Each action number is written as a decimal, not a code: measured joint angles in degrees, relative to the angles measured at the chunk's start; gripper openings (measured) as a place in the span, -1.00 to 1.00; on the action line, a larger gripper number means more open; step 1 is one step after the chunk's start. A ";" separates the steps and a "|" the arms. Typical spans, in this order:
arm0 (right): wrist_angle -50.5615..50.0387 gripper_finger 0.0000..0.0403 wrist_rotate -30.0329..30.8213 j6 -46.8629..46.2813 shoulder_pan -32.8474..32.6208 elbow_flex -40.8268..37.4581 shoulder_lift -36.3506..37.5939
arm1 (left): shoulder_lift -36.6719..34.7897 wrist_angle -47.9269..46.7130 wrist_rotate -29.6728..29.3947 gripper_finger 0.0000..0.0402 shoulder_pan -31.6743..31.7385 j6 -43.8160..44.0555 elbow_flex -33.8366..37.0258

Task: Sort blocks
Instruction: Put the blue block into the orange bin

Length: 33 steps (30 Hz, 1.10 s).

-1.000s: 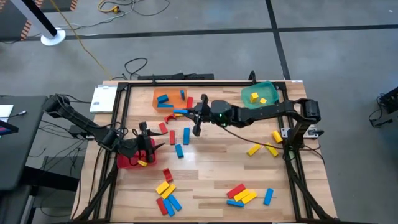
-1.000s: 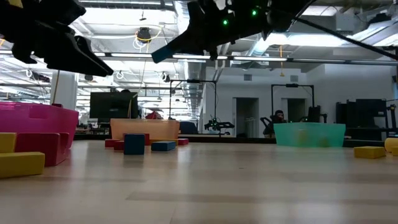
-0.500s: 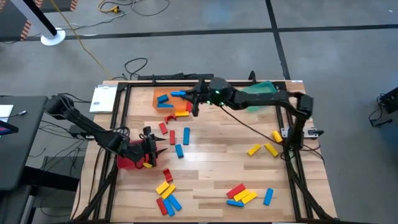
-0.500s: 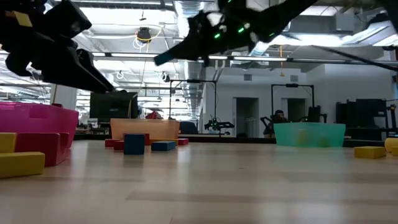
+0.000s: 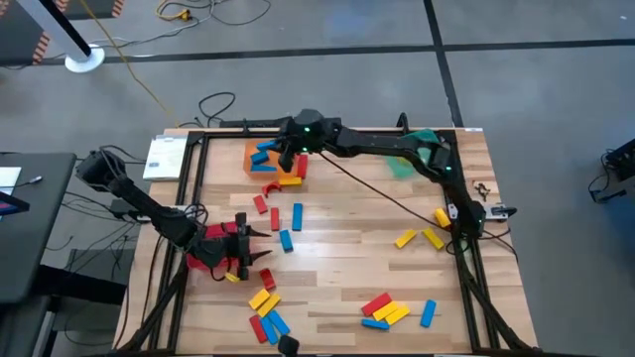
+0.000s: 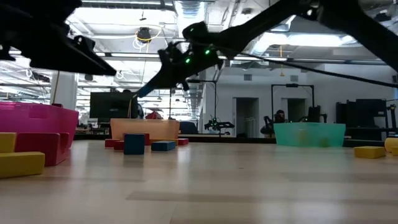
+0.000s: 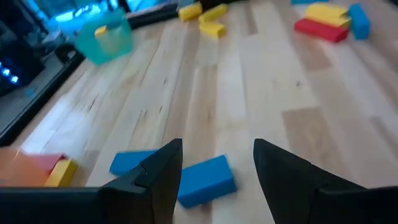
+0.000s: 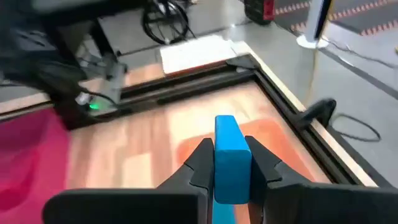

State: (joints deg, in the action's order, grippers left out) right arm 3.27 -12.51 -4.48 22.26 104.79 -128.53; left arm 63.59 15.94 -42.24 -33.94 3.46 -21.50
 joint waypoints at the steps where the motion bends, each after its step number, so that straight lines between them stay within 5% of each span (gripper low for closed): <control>1: -1.37 -0.70 0.02 -0.05 0.08 1.45 -1.22 | 0.00 0.73 0.05 -0.03 -0.39 -0.64 0.00; 10: -7.81 -0.70 -0.73 -1.43 0.47 9.67 -7.84 | 0.00 2.72 3.44 -0.03 -2.35 -2.30 0.00; 33: -18.71 -0.62 -0.67 -3.20 0.63 9.91 -8.57 | 0.00 3.09 4.61 -0.03 -2.59 -2.79 -0.02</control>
State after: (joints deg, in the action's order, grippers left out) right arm -15.44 -13.18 -7.68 22.90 114.69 -137.10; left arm 63.59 19.03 -37.63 -36.53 0.68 -21.52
